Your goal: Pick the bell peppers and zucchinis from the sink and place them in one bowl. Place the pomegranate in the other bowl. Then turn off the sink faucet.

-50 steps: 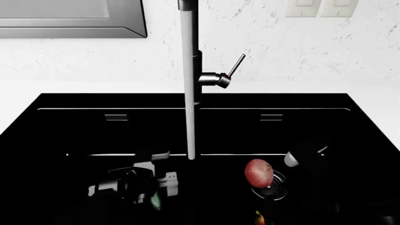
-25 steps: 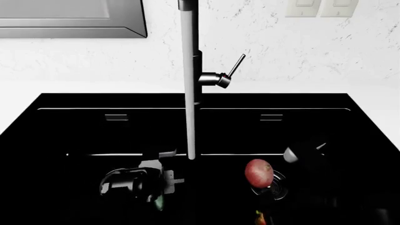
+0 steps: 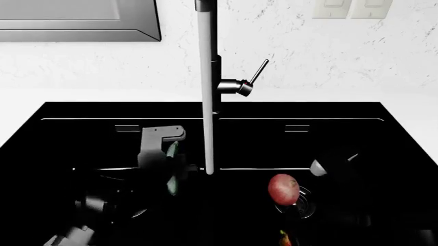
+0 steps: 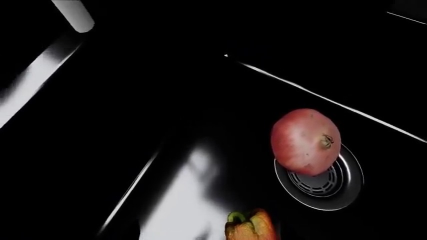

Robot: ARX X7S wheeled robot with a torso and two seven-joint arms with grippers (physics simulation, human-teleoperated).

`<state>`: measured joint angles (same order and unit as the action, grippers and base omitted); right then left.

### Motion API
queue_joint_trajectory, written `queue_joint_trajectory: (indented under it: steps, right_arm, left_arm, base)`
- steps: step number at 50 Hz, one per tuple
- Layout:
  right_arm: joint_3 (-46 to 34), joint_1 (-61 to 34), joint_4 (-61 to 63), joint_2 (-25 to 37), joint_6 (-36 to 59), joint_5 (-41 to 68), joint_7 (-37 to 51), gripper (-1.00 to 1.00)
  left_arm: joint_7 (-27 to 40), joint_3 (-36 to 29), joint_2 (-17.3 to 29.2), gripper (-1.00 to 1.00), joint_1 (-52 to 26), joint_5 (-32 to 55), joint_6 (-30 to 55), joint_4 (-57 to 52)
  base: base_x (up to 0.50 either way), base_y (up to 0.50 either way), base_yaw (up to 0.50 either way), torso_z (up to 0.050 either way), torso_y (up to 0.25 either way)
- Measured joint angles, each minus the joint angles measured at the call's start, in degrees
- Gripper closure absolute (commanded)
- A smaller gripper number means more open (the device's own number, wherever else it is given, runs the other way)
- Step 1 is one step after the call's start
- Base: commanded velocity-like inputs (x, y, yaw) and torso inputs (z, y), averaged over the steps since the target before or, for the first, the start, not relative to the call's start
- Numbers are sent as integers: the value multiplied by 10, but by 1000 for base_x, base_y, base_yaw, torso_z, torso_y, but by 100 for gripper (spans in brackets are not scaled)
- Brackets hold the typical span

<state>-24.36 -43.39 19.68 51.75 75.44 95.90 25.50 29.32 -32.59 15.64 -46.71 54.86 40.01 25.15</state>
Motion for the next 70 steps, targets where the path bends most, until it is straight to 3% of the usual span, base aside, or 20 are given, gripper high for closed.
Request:
queue_joint_trajectory:
  steps: [5, 17, 28, 48, 56, 70]
  right_arm:
    - [-5, -5, 20, 9, -3, 43, 42, -100]
    - [-27, -35, -4, 3, 20, 3, 12, -100]
    - [-69, -97, -57, -11, 62, 41, 60, -100]
    - [-194, -193, -152, -15, 103, 211, 184, -100]
    - [-213, -206, -188, -36, 119, 166, 138, -100]
    - [-260, -221, -238, -75, 104, 3, -16, -100]
  left_arm:
    - [13, 8, 25, 100, 9, 14, 9, -62]
    - [13, 24, 69, 100, 7, 26, 7, -151]
    - [-3, 43, 90, 100, -10, 33, -7, -177]
    - [-15, 72, 97, 100, -48, 32, -32, -160]
    - [-14, 83, 94, 100, -57, 39, -37, -150]
    - [-8, 101, 95, 100, -59, 54, -42, -148]
  base:
    - [0, 0, 0, 0, 0]
    - [0, 0, 0, 0, 0]
    - [0, 0, 0, 0, 0]
    - [0, 0, 0, 0, 0]
    - [0, 0, 0, 0, 0]
    - [0, 0, 0, 0, 0]
